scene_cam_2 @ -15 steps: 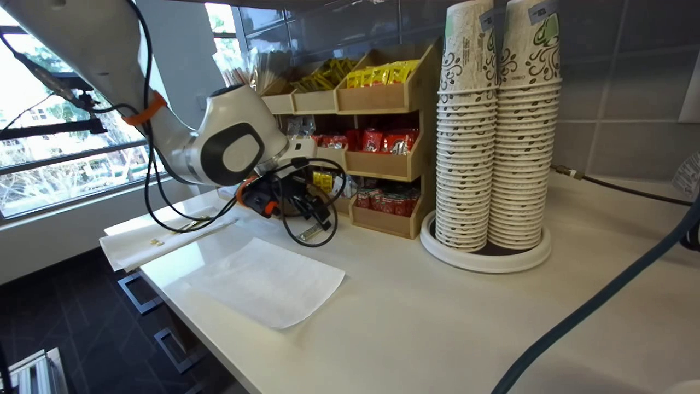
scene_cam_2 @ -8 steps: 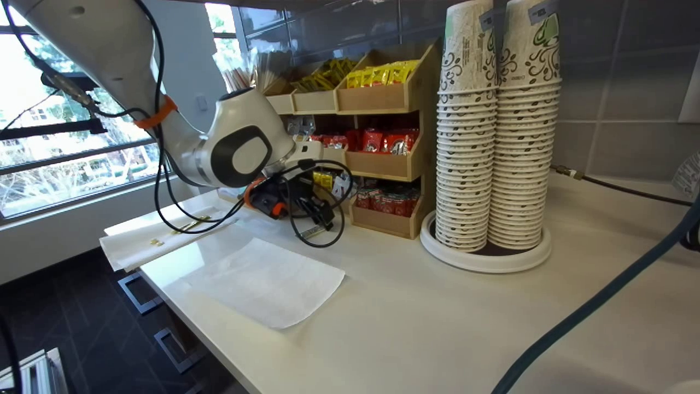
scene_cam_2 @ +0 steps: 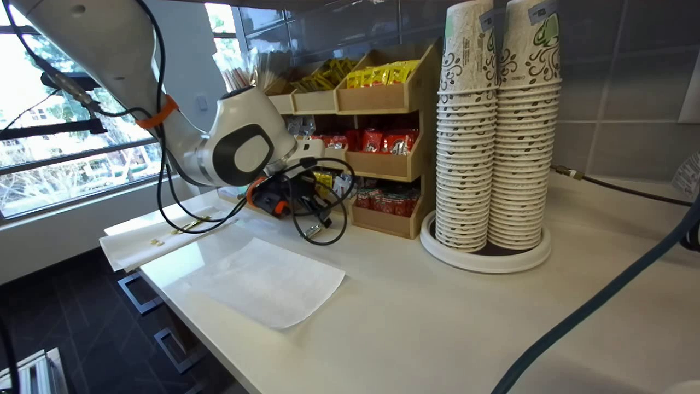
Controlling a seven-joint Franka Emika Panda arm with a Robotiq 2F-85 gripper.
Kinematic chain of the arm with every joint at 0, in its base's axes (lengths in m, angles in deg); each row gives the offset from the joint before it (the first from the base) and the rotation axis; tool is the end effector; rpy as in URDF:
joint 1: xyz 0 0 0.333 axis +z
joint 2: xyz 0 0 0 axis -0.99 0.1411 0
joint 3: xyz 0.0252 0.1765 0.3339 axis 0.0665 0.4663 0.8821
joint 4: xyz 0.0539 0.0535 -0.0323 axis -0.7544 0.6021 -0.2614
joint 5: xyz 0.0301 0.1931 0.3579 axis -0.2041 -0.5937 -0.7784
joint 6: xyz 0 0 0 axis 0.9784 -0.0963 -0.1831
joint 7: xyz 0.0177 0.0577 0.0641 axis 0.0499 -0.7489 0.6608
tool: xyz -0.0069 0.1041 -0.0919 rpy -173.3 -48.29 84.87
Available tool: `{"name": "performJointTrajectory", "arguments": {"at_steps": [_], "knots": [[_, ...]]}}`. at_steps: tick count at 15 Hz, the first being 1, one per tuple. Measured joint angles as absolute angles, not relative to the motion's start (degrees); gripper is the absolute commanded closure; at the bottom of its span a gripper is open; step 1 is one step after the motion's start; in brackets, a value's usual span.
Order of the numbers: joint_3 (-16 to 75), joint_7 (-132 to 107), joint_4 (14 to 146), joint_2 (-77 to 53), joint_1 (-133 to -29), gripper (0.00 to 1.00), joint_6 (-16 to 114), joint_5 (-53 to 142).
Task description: Put the white sachet on the top right rack
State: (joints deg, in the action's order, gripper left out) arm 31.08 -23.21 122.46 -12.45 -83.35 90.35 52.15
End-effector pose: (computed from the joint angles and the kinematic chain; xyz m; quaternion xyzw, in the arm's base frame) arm 0.5879 -0.0276 0.2801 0.9727 -0.0722 0.2202 0.0117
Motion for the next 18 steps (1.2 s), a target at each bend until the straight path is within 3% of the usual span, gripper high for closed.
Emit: {"name": "performJointTrajectory", "arguments": {"at_steps": [7, 18], "knots": [[28.18, -23.14, 122.92, -15.88, -80.08, 1.00, 90.38, 52.57], [28.22, -12.54, 135.50, -38.80, -82.19, 0.99, 90.15, 51.04]]}}
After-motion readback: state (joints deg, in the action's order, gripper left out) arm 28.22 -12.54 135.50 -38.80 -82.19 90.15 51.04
